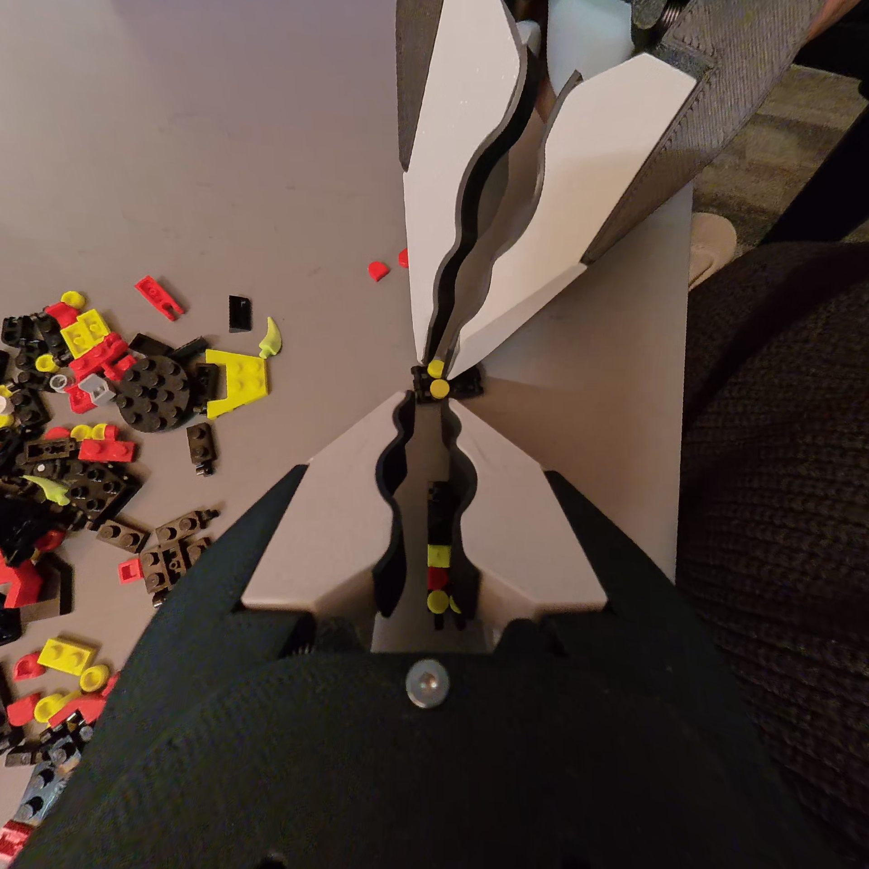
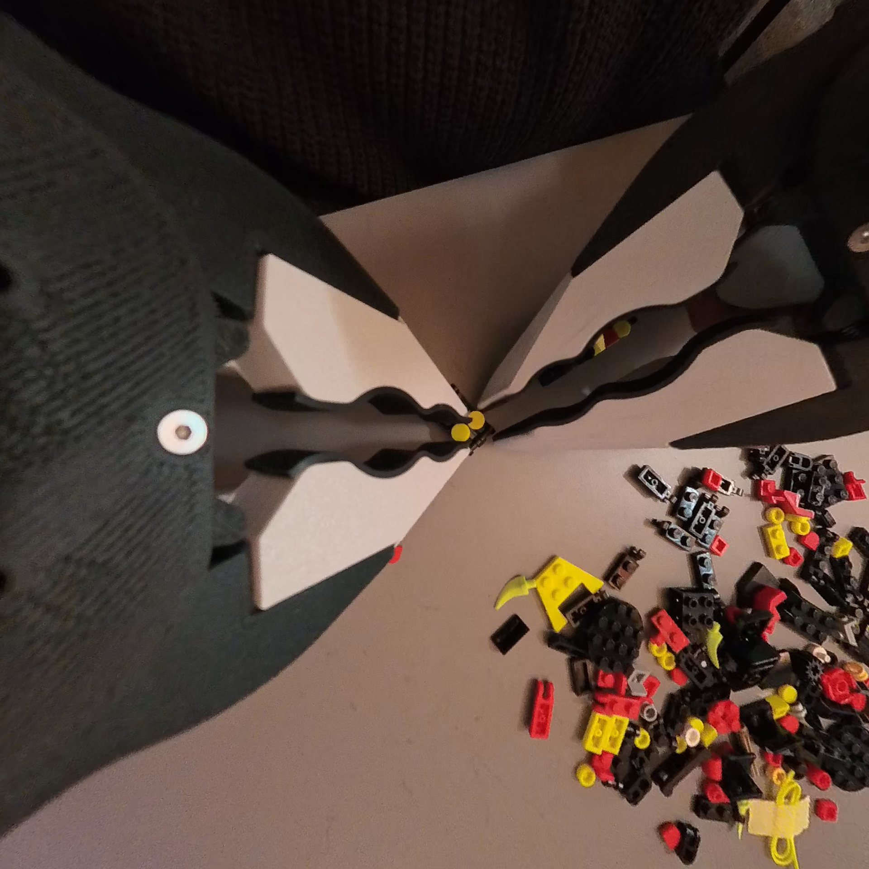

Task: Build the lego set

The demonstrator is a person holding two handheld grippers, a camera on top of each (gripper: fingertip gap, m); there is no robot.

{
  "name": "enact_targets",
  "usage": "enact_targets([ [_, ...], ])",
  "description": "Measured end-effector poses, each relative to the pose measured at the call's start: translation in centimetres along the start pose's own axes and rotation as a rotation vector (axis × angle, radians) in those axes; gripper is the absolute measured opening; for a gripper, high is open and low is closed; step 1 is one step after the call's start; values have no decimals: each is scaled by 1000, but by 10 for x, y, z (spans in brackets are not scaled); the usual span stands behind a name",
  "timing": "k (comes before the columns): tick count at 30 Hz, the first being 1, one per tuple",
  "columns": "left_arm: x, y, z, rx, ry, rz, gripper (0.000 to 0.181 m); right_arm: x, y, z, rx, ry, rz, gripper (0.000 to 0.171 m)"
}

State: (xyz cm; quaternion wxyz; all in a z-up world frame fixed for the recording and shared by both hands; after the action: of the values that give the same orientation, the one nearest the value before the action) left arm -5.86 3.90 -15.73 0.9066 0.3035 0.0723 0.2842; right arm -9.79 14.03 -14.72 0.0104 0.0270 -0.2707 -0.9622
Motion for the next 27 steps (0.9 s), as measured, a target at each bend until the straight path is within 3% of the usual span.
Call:
enact_targets([
  [1,0,0,0,-3,1,0,8,0,0,0,-2,-4,2,6],
  [15,-1,-1,0,-5,6,7,7,0,2,5,26,11,-16,9],
  [27,0,-1,-1,-8,7,1,7,0,2,3,10,2,-13,0],
])
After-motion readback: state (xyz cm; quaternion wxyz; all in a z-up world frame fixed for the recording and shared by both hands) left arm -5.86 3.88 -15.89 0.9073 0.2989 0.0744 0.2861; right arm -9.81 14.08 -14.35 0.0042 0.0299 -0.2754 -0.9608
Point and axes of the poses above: each gripper's, where its closed fingertips meet, z back along the fingers, y out of its top, x = y × z across the jaws, the point moved 8 cm from there along z, back along the fingers, and after that the axes turned 10 degrees about -x, right-handed, at the moved point
